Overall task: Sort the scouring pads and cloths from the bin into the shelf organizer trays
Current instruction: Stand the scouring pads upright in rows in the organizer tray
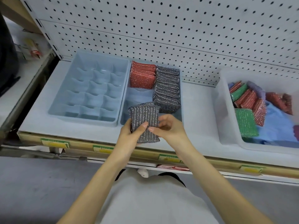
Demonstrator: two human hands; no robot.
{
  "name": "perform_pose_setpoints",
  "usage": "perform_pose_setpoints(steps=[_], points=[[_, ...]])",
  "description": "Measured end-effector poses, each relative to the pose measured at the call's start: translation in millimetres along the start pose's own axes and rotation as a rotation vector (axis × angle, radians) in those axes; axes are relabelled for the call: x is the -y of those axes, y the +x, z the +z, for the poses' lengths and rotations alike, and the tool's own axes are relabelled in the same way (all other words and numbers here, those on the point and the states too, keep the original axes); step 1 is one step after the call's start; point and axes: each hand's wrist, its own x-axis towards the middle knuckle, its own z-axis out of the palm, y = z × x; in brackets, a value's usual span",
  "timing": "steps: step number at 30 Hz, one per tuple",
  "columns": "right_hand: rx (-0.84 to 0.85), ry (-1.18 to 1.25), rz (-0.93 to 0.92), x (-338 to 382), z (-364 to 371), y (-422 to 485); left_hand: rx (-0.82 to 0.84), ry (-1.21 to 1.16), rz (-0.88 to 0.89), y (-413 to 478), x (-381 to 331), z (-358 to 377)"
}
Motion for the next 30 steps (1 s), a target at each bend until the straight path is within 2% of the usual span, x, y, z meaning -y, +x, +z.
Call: perform_pose_setpoints(steps=[6,9,11,13,15,17,20,23,25,30], points=[[0.077,0.122,0.034,-5.8,8.8,-1.5,-0.031,-0.016,0.017,-2.7,2.6,-9.1],[0.064,0.180,0.085,-9.3,7.0,1.1,-0.081,-0.036,0.051,-2.8,1.5,-13.2],[-0.066,0.178,0.072,-5.6,-6.8,10.5,-0.144,-0.054,0.089,-2.9,-0.3,-16.2],[-0.260,0.132,-0.023,2.2,-32.4,24.8,-0.193,-0.095,0.103,-3.8,-3.4,-20.0],[-0.359,-0.039,-0.225,6.6,-58.1,38.5,-0.221,-0.094,0.114,-4.1,-5.0,-25.1],[-0.313,-0.301,-0.385,4.1,-71.1,47.2,-0.242,-0.081,0.120,-2.4,-3.5,-30.4],[-0.282,-0.829,-0.551,-1.6,-65.5,50.7,-0.250,-0.031,0.110,2.4,4.5,-36.5],[-0.211,-1.139,-0.729,-7.8,-49.5,60.7,-0.259,0.041,0.116,7.5,14.6,-40.8],[-0.197,-1.244,-0.723,-17.1,-41.4,69.3,-0.260,0.085,0.116,10.3,18.7,-43.3],[-0.266,-1.200,-0.600,-28.9,-35.6,78.9,-0.268,0.181,0.115,15.0,23.6,-46.8]])
